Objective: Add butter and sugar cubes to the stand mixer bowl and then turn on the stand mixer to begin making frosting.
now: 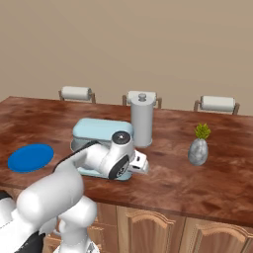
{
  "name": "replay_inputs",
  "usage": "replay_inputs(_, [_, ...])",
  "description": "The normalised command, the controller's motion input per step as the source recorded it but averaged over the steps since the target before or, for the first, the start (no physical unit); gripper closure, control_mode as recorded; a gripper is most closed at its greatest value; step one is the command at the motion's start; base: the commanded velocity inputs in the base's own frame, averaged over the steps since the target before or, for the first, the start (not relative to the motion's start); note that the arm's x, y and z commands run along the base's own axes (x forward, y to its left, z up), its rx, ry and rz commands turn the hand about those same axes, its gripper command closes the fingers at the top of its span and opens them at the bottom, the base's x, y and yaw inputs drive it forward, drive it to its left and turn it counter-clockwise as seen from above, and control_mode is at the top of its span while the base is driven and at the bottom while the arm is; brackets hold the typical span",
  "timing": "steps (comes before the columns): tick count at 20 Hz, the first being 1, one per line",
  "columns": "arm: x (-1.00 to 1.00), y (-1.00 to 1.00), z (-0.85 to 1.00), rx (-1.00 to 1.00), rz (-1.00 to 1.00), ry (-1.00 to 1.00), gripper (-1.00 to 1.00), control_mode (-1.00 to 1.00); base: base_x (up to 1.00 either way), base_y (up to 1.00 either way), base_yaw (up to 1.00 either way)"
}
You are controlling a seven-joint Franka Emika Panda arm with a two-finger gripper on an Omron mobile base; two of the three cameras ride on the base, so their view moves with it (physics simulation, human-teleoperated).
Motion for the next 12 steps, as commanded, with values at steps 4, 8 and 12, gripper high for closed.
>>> replay_inputs(4, [0.16, -0.42, 0.03, 0.07, -0.07, 0.00, 1.00, -1.00, 0.00, 0.00, 0.00])
replay_inputs(8, [0.13, -0.40, 0.00, 0.05, -0.07, 0.00, 1.00, -1.00, 0.00, 0.00, 0.00])
replay_inputs(12, [0.06, -0.38, 0.00, 0.02, -0.07, 0.00, 1.00, -1.00, 0.00, 0.00, 0.00])
